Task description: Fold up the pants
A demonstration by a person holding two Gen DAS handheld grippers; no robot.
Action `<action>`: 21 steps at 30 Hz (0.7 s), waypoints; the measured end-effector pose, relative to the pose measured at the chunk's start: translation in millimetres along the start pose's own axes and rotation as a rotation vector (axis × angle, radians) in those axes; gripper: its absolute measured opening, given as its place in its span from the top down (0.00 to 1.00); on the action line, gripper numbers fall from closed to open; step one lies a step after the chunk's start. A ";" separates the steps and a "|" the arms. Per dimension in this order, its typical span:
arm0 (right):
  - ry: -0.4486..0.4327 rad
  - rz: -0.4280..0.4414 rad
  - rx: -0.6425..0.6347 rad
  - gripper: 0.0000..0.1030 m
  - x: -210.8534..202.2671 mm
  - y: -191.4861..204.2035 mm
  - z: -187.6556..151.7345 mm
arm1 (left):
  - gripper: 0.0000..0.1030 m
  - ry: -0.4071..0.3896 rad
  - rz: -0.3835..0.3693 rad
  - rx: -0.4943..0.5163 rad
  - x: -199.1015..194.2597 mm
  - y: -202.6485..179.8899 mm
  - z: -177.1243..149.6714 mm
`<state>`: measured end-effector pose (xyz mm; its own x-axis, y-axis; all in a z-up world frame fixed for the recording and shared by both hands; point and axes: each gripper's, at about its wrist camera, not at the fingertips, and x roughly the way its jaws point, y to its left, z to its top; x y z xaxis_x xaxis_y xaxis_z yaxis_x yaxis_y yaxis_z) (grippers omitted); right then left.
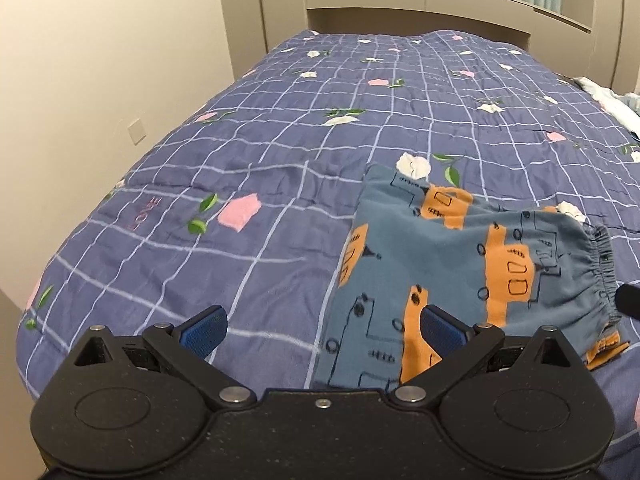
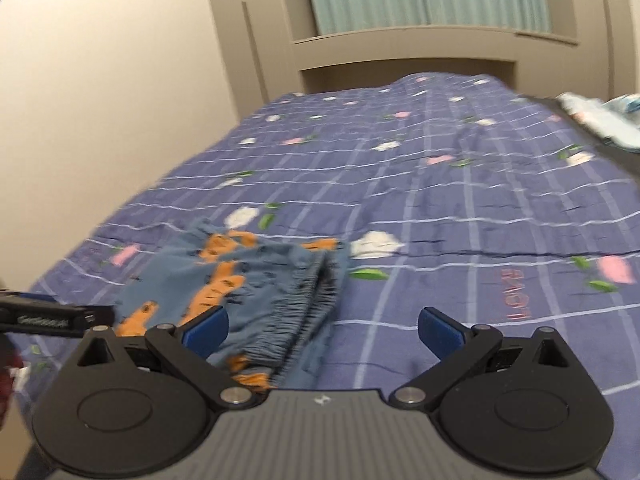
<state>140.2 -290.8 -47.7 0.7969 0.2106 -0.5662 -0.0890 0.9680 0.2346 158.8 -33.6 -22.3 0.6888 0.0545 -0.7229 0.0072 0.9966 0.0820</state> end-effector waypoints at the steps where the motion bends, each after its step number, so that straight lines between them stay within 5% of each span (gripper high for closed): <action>1: 0.010 0.022 0.008 0.00 3.3 -2.3 0.5 | 0.01 0.000 -0.007 0.008 1.5 -0.8 2.4; 13: 0.112 0.109 0.050 0.00 54.7 -27.2 13.2 | 0.01 0.023 -0.022 0.055 36.2 -7.0 18.8; 21: 0.089 0.180 0.095 0.00 62.5 -30.7 15.1 | 0.01 0.034 -0.045 0.061 53.4 -7.5 16.9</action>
<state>201.7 -309.5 -78.3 0.7170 0.3944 -0.5748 -0.1654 0.8973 0.4093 207.8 -39.2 -50.0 0.6621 0.0129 -0.7493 0.0822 0.9926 0.0897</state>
